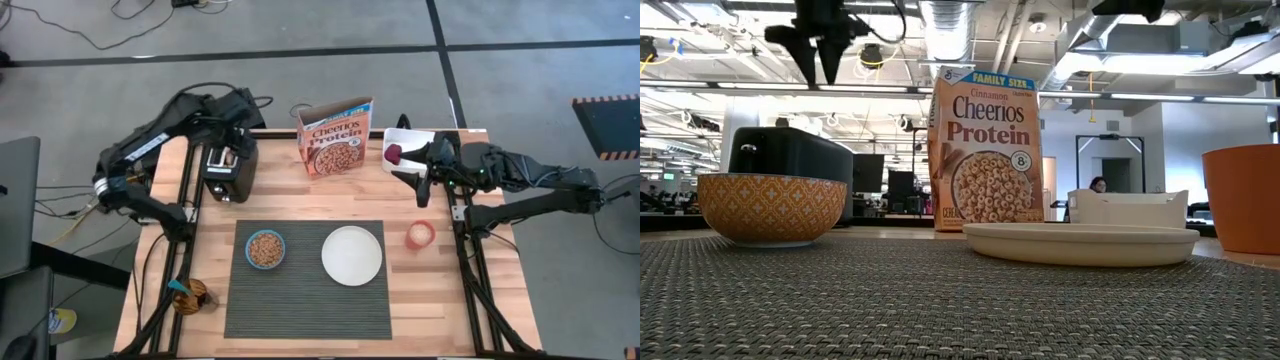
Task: Arrange a breakfast setting
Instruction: Put the toasted bread on the white plate
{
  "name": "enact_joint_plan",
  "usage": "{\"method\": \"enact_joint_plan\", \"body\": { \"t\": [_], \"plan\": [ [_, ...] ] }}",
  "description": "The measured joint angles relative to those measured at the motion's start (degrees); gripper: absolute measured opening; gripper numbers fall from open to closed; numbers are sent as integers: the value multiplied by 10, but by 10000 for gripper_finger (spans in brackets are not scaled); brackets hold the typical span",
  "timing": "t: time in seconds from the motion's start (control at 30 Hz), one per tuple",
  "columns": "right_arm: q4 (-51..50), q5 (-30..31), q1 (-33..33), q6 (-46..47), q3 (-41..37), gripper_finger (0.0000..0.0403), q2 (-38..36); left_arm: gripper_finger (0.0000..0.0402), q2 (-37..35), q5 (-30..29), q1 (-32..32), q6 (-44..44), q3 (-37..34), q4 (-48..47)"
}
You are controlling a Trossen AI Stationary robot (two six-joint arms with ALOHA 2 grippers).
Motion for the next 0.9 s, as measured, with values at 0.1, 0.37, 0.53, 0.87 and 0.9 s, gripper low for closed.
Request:
{"method": "enact_joint_plan", "body": {
  "t": [0.1, 0.37, 0.53, 0.87, 0.9],
  "plan": [
    [-11, 0, 0, 0, 0, 272, 0, 196, 23, 1, 21, 5, 0, 0],
    [-8, 0, 0, 0, 0, 272, 0, 196, 75, 3, 58, 42, 0, -1],
    [-12, -2, 0, 2, 0, 272, 0, 196, 86, 1, 78, 63, 0, 4],
    [-23, -13, 0, 2, 0, 272, 0, 196, 74, 33, 119, 70, -60, 45],
    [-25, -13, 0, 2, 0, 272, 0, 196, 69, 37, 119, 66, -73, 50]
  ]
}}
